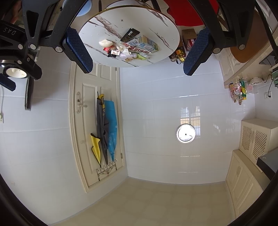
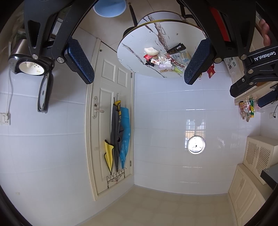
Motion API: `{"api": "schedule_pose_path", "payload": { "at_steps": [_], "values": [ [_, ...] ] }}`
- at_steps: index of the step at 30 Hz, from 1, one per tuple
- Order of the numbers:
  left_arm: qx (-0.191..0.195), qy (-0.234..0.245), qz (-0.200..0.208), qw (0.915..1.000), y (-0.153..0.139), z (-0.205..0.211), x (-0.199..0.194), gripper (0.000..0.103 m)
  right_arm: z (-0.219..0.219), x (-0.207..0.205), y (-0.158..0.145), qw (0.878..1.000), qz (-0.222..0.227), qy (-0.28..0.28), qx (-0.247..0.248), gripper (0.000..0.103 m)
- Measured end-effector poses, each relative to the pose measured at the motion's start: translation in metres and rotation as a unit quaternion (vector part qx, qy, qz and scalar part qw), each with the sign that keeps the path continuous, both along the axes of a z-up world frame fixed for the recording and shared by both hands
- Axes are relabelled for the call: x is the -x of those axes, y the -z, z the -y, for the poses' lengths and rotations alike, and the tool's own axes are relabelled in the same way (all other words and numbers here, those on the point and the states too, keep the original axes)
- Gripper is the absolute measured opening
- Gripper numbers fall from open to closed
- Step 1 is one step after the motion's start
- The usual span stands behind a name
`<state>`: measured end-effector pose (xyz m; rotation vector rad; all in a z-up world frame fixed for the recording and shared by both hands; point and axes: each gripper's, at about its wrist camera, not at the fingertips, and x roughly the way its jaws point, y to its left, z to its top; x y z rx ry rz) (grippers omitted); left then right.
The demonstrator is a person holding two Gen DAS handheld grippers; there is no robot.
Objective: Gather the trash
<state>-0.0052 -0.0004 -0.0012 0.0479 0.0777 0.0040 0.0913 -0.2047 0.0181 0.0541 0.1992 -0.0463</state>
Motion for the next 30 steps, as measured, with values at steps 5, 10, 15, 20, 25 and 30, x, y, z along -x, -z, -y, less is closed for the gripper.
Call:
{"api": "schedule_pose_path", "payload": {
  "at_steps": [5,10,15,20,25,30],
  "values": [
    [-0.001,0.000,-0.001,1.0000,-0.0001,-0.0012,0.0003,0.102,0.0008,0.0005,-0.0002,1.000,0.002,-0.001,0.000,0.103],
    [-0.002,-0.002,0.000,1.0000,-0.0009,-0.0001,0.0003,0.102,0.0015,-0.0002,-0.0008,1.000,0.002,0.000,-0.001,0.103],
    [-0.004,0.000,0.000,1.0000,-0.0019,0.0008,0.0010,0.102,0.0018,-0.0002,-0.0009,1.000,0.002,0.001,-0.001,0.103],
    [-0.005,0.000,-0.001,1.0000,-0.0021,0.0005,0.0011,0.102,0.0021,-0.0004,-0.0007,1.000,0.002,0.000,-0.001,0.103],
    [-0.007,-0.002,-0.001,1.0000,-0.0023,0.0013,0.0005,0.102,0.0020,0.0003,-0.0007,1.000,0.002,0.000,-0.001,0.103],
    [-0.007,-0.002,-0.001,1.0000,-0.0030,0.0019,0.0004,0.102,0.0019,0.0003,-0.0006,1.000,0.002,0.000,-0.001,0.103]
  ]
}}
